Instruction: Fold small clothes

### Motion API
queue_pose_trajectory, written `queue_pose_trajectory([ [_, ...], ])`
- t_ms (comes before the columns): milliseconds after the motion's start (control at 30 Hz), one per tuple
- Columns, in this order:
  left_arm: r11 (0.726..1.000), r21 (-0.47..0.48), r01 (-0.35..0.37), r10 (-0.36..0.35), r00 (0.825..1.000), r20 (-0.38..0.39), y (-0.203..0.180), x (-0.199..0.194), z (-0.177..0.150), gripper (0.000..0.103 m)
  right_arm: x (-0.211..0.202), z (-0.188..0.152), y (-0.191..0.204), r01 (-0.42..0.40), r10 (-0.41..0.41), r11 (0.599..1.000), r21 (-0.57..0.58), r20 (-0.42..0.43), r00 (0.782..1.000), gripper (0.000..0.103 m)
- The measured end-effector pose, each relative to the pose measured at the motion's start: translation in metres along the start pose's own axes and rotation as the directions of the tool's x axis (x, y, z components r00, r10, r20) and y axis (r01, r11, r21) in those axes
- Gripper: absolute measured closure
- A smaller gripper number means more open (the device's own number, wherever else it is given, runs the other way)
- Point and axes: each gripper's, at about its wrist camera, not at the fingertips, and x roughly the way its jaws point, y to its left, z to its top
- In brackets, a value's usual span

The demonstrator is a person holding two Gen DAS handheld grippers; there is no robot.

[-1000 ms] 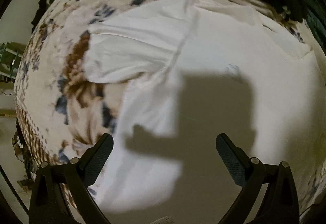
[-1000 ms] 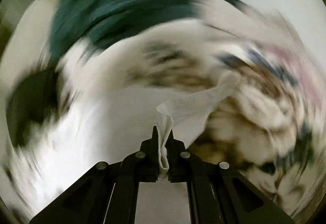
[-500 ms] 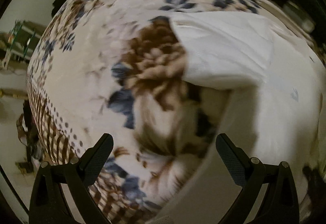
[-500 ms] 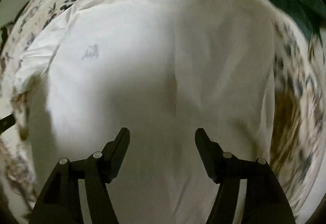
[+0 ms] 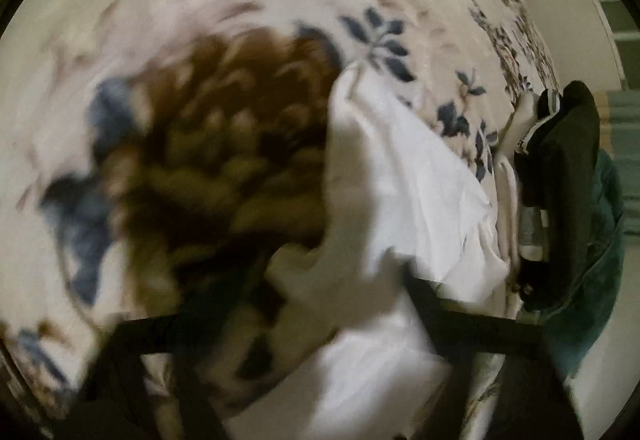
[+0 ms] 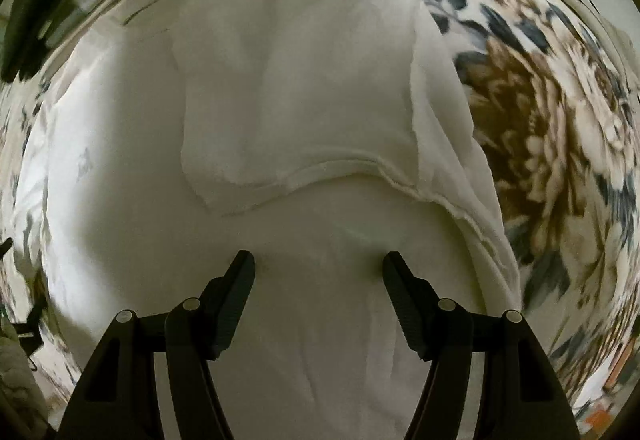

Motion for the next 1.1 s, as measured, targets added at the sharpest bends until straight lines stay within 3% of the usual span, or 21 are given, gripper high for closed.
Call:
queue_pose_trajectory([
  [33,1.0,0.012,-0.004,0.004,1.0,0.008,-0.005,0.005,0.004,0.099,0.005,0.008,0.013,0.005,-0.005,1.0,0.007,0.002,1.0,0.035],
  [133,0.999,0.035,-0.002,-0.001,0.996,0.092,-0.022,0.001,0.011,0.099,0.005,0.01,0.014,0.002,-0.002,0.999,0.033,0.009,1.0,0.035],
  [200,0.992,0.128,-0.015,-0.005,0.988,0.154,-0.044,-0.01,0.012,0.099,0.005,0.023,0.011,0.004,-0.005,0.999,0.045,0.014,1.0,0.035],
  [267,0.959,0.283,-0.025,-0.033,0.98,0.197,-0.08,-0.019,-0.002,0.099,0.0,0.021,0.005,0.011,-0.013,0.998,0.059,0.025,1.0,0.035],
  [367,0.865,0.501,-0.021,-0.072,0.983,0.166,-0.133,-0.015,-0.05,0.099,-0.005,0.018,-0.008,0.024,-0.027,0.996,0.081,0.033,0.999,0.035],
  [467,0.732,0.681,0.037,-0.046,0.999,-0.006,-0.179,0.016,-0.116,0.095,-0.008,0.012,-0.019,0.039,-0.042,0.994,0.101,0.033,0.999,0.035],
  [533,0.668,0.74,0.078,0.023,0.992,-0.125,-0.19,0.033,-0.153,0.094,-0.009,0.01,-0.026,0.042,-0.044,0.994,0.104,0.02,0.999,0.035],
  [567,0.653,0.752,0.085,0.035,0.989,-0.142,-0.189,0.033,-0.159,0.09,-0.011,0.008,-0.028,0.04,-0.042,0.994,0.106,0.016,0.999,0.035],
  [633,0.62,0.782,0.055,0.074,0.989,-0.129,-0.177,0.024,-0.166,0.064,-0.017,0.006,-0.035,0.03,-0.032,0.994,0.101,0.016,0.999,0.035],
  [700,0.635,0.772,0.035,0.076,0.991,-0.107,-0.158,0.01,-0.157,0.019,-0.023,0.006,-0.039,0.021,-0.023,0.996,0.086,0.024,0.999,0.035],
  [733,0.644,0.765,0.006,0.088,0.993,-0.082,-0.147,0.004,-0.152,0.016,-0.027,0.006,-0.04,0.012,-0.015,0.997,0.074,0.032,0.999,0.035],
  [867,0.663,0.734,-0.146,0.187,0.982,0.026,-0.112,0.001,-0.106,0.016,-0.041,0.009,-0.033,-0.045,0.042,0.998,0.047,0.045,0.998,0.035],
  [967,0.698,0.695,-0.172,0.185,0.981,0.057,-0.109,0.011,-0.078,0.016,-0.039,0.022,-0.015,-0.094,0.094,0.995,0.009,0.047,0.994,0.035],
  [1033,0.684,0.708,-0.175,0.169,0.982,0.08,-0.125,0.022,-0.067,0.016,-0.039,0.031,0.003,-0.133,0.133,0.991,-0.012,0.065,0.989,0.035],
  [1100,0.63,0.742,-0.23,0.19,0.972,0.14,-0.143,0.04,-0.059,0.016,-0.043,0.03,0.036,-0.158,0.161,0.986,-0.055,0.076,0.984,0.035],
])
